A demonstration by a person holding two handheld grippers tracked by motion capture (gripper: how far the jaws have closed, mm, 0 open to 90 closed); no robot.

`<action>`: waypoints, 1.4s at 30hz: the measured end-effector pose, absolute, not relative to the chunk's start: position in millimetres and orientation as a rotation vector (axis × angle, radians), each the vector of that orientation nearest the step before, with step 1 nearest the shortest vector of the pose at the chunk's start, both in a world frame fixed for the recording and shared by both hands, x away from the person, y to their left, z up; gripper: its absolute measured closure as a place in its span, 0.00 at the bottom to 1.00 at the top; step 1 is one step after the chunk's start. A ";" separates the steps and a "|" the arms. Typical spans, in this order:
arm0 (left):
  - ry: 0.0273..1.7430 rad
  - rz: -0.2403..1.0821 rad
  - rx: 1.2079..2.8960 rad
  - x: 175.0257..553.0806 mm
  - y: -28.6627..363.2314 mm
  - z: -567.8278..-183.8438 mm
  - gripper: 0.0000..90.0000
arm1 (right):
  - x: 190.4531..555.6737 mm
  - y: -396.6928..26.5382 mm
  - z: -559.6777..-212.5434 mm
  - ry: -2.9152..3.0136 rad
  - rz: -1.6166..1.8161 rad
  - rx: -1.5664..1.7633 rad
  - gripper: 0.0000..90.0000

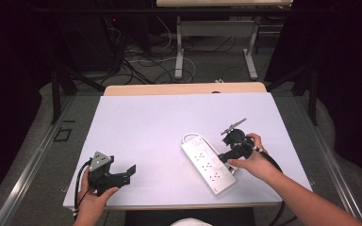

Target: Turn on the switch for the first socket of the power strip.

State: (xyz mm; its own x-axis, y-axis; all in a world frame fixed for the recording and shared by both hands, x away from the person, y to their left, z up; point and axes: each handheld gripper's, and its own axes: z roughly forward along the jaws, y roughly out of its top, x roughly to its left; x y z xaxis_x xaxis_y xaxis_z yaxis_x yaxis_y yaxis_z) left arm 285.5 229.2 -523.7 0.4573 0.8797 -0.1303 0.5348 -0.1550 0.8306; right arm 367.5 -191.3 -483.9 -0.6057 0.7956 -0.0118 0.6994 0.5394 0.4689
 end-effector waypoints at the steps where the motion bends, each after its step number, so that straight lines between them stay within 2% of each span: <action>1: 1.199 0.492 1.826 285.5 229.2 -523.7 0.06 | 367.7 -189.4 -485.4 2.549 0.629 1.277 0.35; 5: 1.200 0.490 1.826 285.5 229.3 -523.7 0.06 | 368.0 -182.8 -489.0 2.556 0.638 1.337 0.29; 11: 1.200 0.489 1.826 285.5 229.6 -523.8 0.06 | 369.3 -176.4 -491.2 2.550 0.662 1.408 0.28; 16: 1.199 0.492 1.826 285.6 229.6 -523.8 0.07 | 373.1 -172.6 -495.1 2.549 0.665 1.426 0.39; 21: 1.200 0.493 1.825 285.9 229.8 -523.9 0.07 | 376.6 -170.1 -498.1 2.555 0.712 1.428 0.45; 26: 1.202 0.489 1.823 286.2 229.7 -524.3 0.07 | 381.5 -164.8 -499.0 2.541 0.738 1.491 0.57; 37: 1.204 0.490 1.824 286.1 230.3 -524.0 0.07 | 389.1 -155.5 -502.9 2.491 0.781 1.528 0.70; 42: 1.204 0.491 1.820 286.0 230.5 -524.0 0.08 | 392.4 -153.4 -503.0 2.496 0.772 1.524 0.80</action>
